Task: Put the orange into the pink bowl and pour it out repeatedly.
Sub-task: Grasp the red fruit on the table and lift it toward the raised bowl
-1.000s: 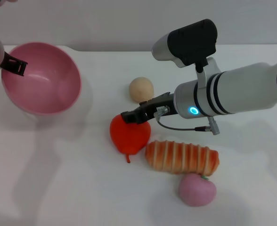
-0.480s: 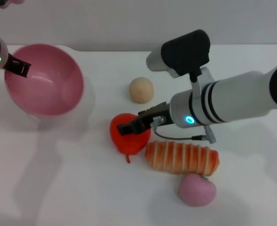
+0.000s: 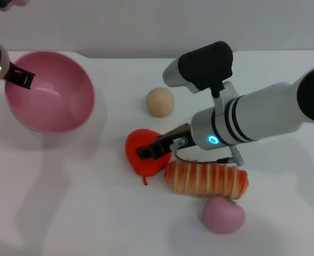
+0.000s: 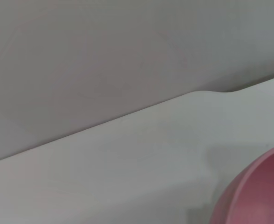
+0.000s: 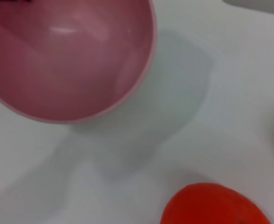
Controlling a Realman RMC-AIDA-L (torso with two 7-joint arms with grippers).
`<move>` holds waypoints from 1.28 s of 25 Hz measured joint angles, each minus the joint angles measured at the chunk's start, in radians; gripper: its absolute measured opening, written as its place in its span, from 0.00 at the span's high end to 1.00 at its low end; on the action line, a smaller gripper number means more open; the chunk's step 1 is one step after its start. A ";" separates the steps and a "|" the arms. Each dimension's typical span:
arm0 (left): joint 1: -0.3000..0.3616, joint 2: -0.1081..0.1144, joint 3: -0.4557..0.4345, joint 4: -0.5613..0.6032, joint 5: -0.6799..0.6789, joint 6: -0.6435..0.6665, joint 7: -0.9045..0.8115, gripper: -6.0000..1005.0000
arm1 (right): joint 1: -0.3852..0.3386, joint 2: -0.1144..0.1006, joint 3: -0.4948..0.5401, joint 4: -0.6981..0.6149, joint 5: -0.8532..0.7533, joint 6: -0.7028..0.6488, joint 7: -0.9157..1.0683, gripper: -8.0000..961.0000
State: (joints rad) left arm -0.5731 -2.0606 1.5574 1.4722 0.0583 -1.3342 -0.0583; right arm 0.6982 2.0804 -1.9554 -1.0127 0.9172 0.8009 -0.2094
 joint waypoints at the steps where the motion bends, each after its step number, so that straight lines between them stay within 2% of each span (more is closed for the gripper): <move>1: 0.000 0.000 0.000 0.000 0.000 -0.001 0.001 0.96 | -0.005 0.000 -0.001 -0.014 -0.008 0.001 -0.001 0.28; 5: 0.002 0.001 0.000 0.003 0.000 -0.004 0.005 0.96 | -0.017 -0.002 -0.001 -0.036 -0.019 0.002 -0.001 0.47; 22: -0.002 0.002 -0.002 -0.004 0.000 -0.002 0.008 0.95 | -0.023 -0.002 0.005 -0.035 -0.020 -0.004 -0.008 0.88; 26: 0.001 0.002 -0.001 -0.007 -0.001 -0.001 0.009 0.96 | -0.069 -0.006 0.016 -0.145 -0.068 0.016 0.006 0.91; 32: 0.005 0.001 0.007 -0.010 -0.028 0.015 0.015 0.96 | -0.165 -0.005 0.097 -0.410 -0.225 0.123 0.055 0.94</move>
State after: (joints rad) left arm -0.5682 -2.0600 1.5642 1.4627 0.0299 -1.3188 -0.0437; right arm 0.5331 2.0751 -1.8582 -1.4231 0.6927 0.9234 -0.1539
